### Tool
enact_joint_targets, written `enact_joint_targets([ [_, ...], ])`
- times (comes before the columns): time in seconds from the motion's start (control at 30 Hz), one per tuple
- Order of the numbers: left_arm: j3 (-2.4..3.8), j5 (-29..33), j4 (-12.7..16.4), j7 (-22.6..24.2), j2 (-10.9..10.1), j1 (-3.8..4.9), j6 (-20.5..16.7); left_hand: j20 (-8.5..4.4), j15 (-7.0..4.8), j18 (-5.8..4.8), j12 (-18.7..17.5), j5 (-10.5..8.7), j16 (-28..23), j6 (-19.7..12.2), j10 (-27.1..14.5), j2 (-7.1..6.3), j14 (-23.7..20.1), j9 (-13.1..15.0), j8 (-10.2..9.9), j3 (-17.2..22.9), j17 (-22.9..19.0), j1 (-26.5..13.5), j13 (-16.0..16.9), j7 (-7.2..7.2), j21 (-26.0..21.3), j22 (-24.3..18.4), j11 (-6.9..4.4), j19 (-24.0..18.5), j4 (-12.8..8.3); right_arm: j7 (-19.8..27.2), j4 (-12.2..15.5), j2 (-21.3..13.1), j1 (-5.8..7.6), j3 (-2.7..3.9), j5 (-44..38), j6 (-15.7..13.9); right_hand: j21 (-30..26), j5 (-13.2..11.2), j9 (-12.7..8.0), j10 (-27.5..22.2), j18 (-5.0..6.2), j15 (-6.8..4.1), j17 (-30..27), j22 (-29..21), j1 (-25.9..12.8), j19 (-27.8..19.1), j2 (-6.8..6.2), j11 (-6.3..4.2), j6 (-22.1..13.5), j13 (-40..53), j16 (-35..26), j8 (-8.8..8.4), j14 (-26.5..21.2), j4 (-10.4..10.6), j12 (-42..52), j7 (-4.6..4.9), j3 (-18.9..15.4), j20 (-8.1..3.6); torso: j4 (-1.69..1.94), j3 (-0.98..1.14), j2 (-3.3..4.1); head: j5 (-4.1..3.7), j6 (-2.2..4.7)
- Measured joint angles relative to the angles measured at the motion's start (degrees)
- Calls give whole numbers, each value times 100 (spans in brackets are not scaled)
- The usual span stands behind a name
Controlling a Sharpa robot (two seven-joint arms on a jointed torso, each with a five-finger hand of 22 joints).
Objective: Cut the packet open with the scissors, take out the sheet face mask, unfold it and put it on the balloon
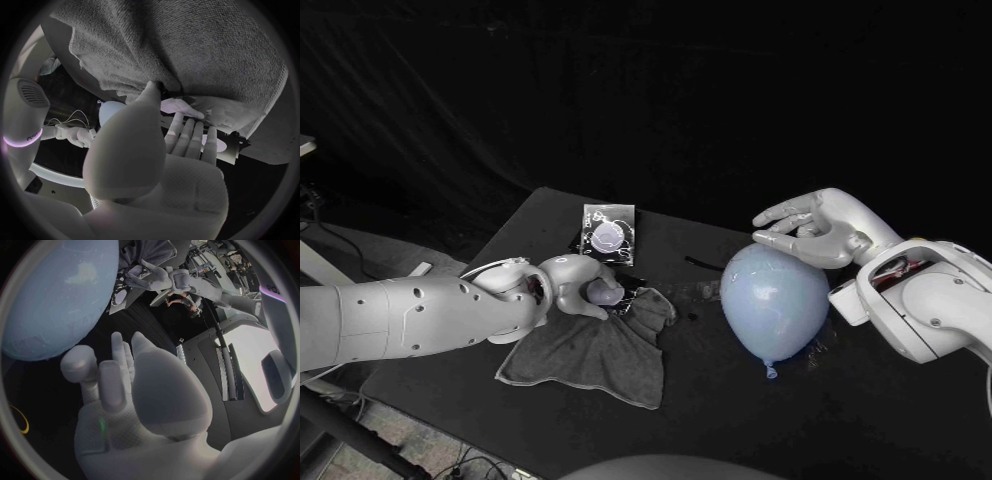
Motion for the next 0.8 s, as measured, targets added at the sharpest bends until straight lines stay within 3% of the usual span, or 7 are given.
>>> enact_joint_targets([
  [0.17, -7, 75, -1, 58, -14, -8, -37, -7, -27, 0, -50, 0, 0, 124, 150, 207, 89, 3, 60, 610, -7, -36, 0, -52, 1, 4, -11, 9, -8, 1, 4, -5, 0, 0, 12, 2, 0, 0, 0, 0, 0, 0, -6, 6, 0, -8, 0, 0, 0, 6, 0, 0, 0, 0, 0, 0, 0, -8, -3, 2, -1, -14, 0],
  [0.4, -13, 206, 28, 160, -58, -17, -62, 13, 6, 0, -50, 0, -1, 197, 262, 330, 184, 36, 60, 1131, -9, -16, 0, -41, 6, -2, 1, 71, -21, 2, 0, -11, 0, 0, 39, 6, 0, 34, 0, 0, 0, 0, -5, 9, -24, -28, 21, 0, 1, 7, 24, 0, 0, 0, 0, -1, 32, 13, -3, 2, -3, -33, 14],
  [0.57, -19, 314, 95, 239, -127, -22, -68, 33, 18, 1, -49, 0, -1, 260, 334, 389, 280, 28, 60, 1318, -5, 43, 7, -44, 40, -5, 33, 91, -32, 3, -6, -15, 1, 0, 59, 11, 0, 34, 0, 0, 0, 0, -6, 8, -45, -28, 0, 0, 6, 6, 24, 0, 0, 0, 0, -7, 32, 13, -1, 2, -3, -49, 24],
  [0.73, -22, 440, 191, 320, -214, -23, -57, 52, 40, 21, -49, 1, 0, 549, 508, 335, 431, 30, 195, 1393, 29, -11, 8, -78, 67, -5, 36, 153, -28, 3, -15, -17, 1, 0, 78, 20, -1, 34, 0, 0, -1, 0, -30, -3, -45, -28, 0, 0, -11, 6, 24, 0, 0, 0, 0, 8, 32, 13, 1, 2, -3, -65, 31],
  [0.8, -22, 482, 202, 354, -230, -21, -50, 39, 17, 44, -49, 1, 3, 766, 612, 335, 524, 87, 311, 1394, 37, -11, 14, -93, 68, -5, -17, 188, -29, 3, -22, -17, 1, 0, 84, 23, -1, 34, 0, 0, -1, 0, -33, -3, -45, -28, 0, 0, -11, 6, 24, 0, 0, 0, 0, 8, 32, 13, 3, 2, -3, -73, 37],
])
